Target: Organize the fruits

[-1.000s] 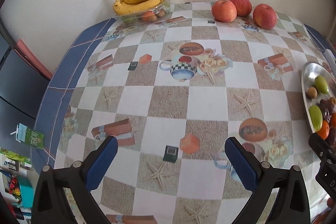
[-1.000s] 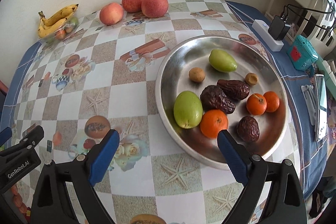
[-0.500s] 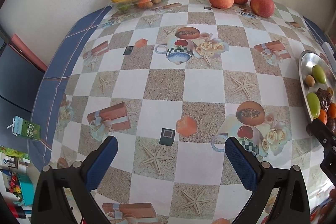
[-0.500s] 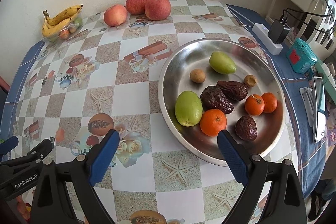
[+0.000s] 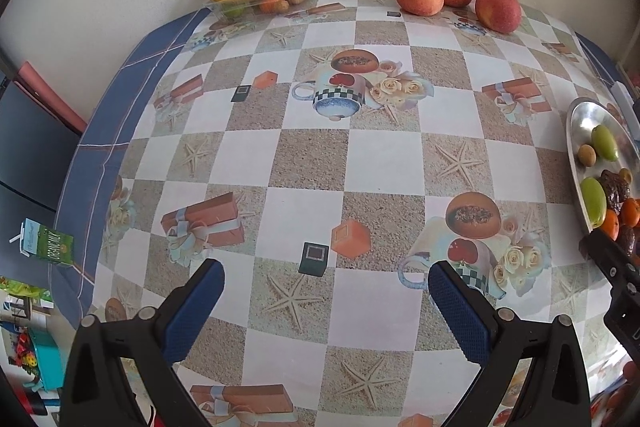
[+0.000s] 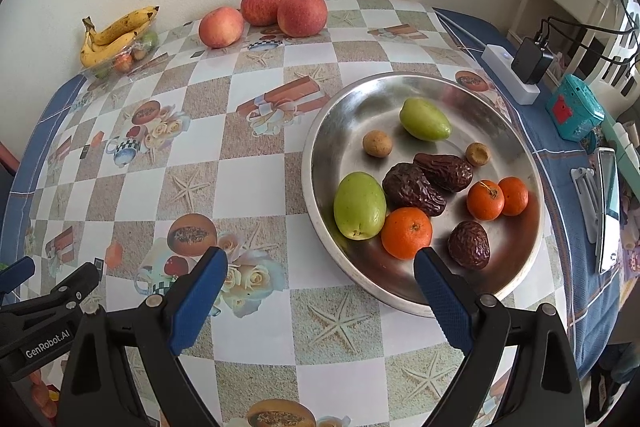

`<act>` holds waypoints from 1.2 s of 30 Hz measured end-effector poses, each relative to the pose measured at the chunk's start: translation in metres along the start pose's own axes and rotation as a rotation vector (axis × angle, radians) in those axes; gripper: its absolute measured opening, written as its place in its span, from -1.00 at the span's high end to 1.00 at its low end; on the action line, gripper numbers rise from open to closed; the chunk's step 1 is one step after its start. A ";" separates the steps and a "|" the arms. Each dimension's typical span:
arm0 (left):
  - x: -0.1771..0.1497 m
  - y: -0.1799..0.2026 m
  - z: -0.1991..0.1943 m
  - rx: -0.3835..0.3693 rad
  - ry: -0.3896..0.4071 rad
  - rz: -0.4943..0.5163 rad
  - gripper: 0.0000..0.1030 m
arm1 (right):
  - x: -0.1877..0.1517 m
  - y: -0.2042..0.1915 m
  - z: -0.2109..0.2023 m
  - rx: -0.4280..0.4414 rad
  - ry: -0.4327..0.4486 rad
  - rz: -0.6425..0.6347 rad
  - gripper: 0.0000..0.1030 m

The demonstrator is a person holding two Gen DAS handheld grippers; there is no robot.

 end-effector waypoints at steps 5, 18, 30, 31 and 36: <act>0.001 -0.002 -0.001 -0.002 0.004 -0.012 -1.00 | 0.000 -0.001 0.000 0.000 -0.003 0.000 -0.84; 0.003 -0.004 -0.002 -0.028 0.003 -0.034 -1.00 | 0.000 -0.002 0.001 0.001 -0.004 -0.004 -0.84; 0.005 -0.007 0.000 -0.079 0.001 -0.063 -1.00 | 0.000 -0.004 0.002 0.003 -0.007 -0.014 -0.84; 0.005 -0.007 0.000 -0.079 0.001 -0.064 -1.00 | 0.000 -0.005 0.003 0.004 -0.008 -0.015 -0.84; 0.005 -0.008 0.001 -0.085 -0.004 -0.070 -1.00 | 0.001 -0.005 0.003 0.007 -0.010 -0.020 -0.84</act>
Point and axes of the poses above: each gripper's, at about its wrist camera, not at the fingertips, and z roughly the way its jaws point, y to its right, x to its top, the point moved 2 cm from there along z, roughly the way its jaws point, and after that the axes turned 13 degrees about -z, right-handed, at the moved point
